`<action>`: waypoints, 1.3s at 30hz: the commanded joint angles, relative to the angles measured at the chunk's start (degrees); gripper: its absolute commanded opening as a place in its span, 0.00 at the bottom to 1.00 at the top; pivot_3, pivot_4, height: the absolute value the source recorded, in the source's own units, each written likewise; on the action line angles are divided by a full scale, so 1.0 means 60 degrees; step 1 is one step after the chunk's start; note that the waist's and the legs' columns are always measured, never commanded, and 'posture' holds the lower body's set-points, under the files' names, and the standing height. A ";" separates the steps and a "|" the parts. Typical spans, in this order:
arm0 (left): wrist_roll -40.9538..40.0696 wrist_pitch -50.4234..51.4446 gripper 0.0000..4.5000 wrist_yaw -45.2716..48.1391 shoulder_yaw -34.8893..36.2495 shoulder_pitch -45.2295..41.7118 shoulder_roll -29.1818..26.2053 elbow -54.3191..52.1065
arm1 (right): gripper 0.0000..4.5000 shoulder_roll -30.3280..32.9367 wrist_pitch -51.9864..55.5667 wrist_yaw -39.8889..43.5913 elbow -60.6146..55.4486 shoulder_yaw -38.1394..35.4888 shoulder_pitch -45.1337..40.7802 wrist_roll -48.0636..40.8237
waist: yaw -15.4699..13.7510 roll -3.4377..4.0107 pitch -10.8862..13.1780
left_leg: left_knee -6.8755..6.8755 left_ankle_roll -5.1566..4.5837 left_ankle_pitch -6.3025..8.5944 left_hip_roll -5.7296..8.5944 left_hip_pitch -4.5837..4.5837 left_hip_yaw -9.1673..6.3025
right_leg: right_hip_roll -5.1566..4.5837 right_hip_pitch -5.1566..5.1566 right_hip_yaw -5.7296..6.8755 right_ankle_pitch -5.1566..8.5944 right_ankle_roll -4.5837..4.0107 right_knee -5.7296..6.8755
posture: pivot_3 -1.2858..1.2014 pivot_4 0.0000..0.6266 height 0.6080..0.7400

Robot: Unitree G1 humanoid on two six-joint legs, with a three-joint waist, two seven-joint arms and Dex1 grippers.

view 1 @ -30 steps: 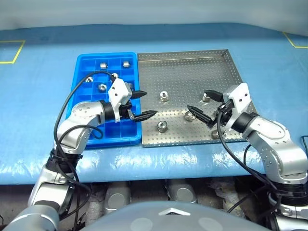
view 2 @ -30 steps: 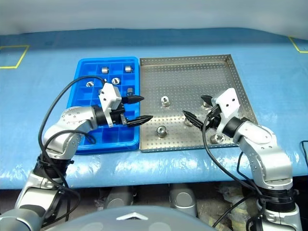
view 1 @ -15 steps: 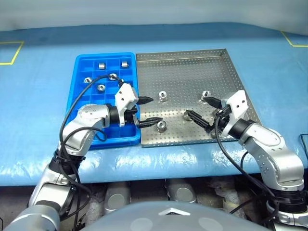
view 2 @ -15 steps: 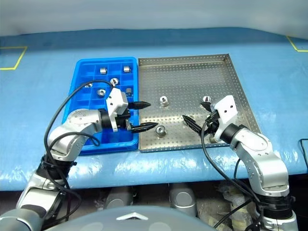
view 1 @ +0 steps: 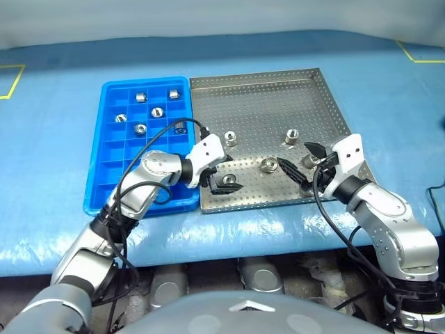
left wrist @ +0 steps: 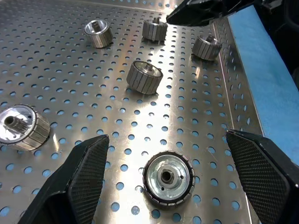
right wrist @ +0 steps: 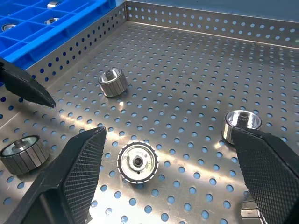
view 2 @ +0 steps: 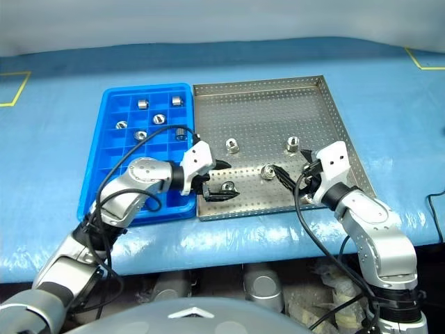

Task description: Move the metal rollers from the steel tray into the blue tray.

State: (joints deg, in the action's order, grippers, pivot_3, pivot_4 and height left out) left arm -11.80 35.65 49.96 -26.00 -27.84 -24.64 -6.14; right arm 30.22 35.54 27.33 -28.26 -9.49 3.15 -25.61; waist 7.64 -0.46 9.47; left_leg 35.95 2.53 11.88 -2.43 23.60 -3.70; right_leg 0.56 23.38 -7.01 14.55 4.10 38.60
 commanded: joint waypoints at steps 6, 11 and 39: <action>0.1442 0.1000 0.69 -0.0339 -0.1185 -0.0617 -0.0132 0.0656 | 1.00 -0.0204 -0.0193 -0.0565 -0.0429 -0.0407 -0.0173 0.0042 | 0.0171 0.0031 -0.0023 | 0.0000 0.0000 0.0000 -0.0001 -0.0014 0.0001 | 0.0005 -0.0003 -0.0006 0.0001 0.0000 0.0018 | 0.45 0.24 1.00; 0.1756 0.1023 0.40 -0.0024 -0.1488 -0.0708 -0.0462 0.0470 | 1.00 -0.0275 -0.0229 -0.0775 -0.0342 -0.0453 -0.0272 0.0136 | 0.0276 0.0046 -0.0038 | 0.0000 -0.0002 -0.0001 -0.0007 -0.0027 0.0001 | 0.0012 -0.0005 -0.0010 0.0001 0.0000 0.0034 | 0.45 0.24 1.00; -0.0065 0.3978 0.40 -0.3147 0.5314 0.1523 -0.1886 -0.3093 | 1.00 0.0046 -0.0353 0.1289 -0.0385 0.1754 -0.1481 -0.0198 | -0.0124 -0.0010 0.0000 | -0.0002 -0.0006 -0.0001 -0.0011 -0.0005 -0.0011 | 0.0007 0.0011 0.0006 0.0004 -0.0006 0.0029 | 0.52 0.24 1.00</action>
State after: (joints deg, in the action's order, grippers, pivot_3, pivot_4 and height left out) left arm -13.35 57.90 34.63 0.96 -19.42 -35.74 -20.96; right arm 30.53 34.90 34.70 -30.13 1.57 -4.77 -26.83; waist 6.90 -0.52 9.48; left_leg 35.94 2.49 11.88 -2.49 23.57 -3.77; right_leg 0.60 23.46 -6.97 14.57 4.06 38.78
